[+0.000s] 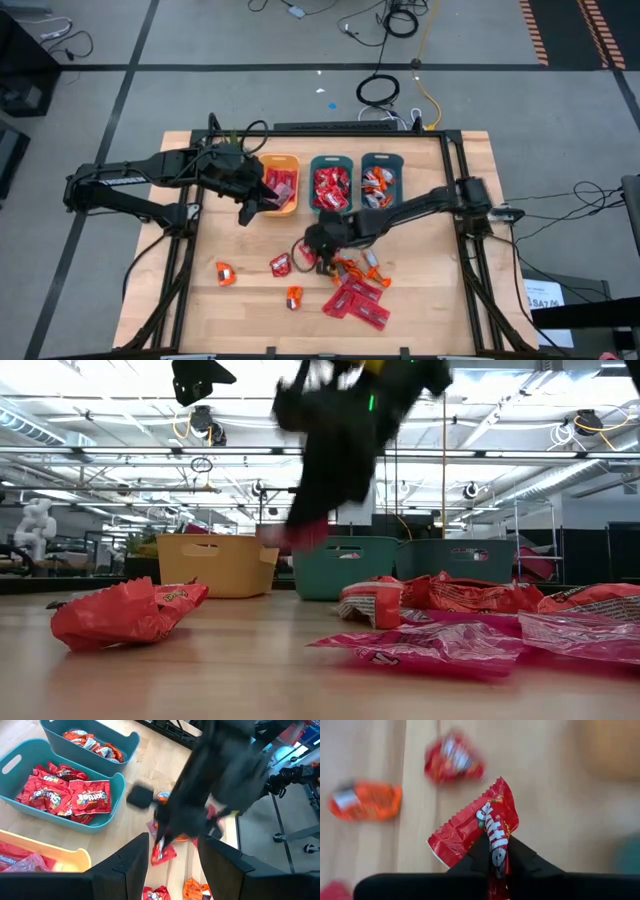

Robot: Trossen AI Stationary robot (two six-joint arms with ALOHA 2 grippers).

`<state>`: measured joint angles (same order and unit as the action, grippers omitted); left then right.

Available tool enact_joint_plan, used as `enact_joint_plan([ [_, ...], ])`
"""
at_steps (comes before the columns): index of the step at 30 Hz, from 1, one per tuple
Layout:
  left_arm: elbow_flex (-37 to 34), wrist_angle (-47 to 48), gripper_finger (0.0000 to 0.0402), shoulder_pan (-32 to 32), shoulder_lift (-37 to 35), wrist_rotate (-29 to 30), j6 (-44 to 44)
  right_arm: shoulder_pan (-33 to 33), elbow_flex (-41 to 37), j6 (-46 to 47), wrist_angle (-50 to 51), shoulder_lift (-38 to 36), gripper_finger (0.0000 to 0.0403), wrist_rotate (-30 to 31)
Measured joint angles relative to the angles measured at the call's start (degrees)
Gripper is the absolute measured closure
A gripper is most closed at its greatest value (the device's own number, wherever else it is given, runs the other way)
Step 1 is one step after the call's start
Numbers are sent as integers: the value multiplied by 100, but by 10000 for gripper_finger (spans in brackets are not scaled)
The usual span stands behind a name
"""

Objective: Sort candy
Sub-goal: Put the red candy into the top center green bin

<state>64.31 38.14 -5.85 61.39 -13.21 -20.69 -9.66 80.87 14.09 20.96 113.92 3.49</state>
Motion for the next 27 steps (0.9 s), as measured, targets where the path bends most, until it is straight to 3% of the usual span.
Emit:
enact_joint_plan([
  [4, 0, -19, 223, 0, 0, 0, 2, 88, 21, -19, 210, -731, 389, 248],
  [11, 0, -27, 223, 0, 0, 2, 4, 495, 25, -20, 544, -1682, 389, 1249],
  [17, 0, -23, 223, 0, 0, 2, 4, 1295, 22, 151, 1033, -1776, 392, 1232],
  [27, 0, -14, 223, 0, 0, 2, 4, 2439, 21, 693, 1288, -1472, 380, 677],
])
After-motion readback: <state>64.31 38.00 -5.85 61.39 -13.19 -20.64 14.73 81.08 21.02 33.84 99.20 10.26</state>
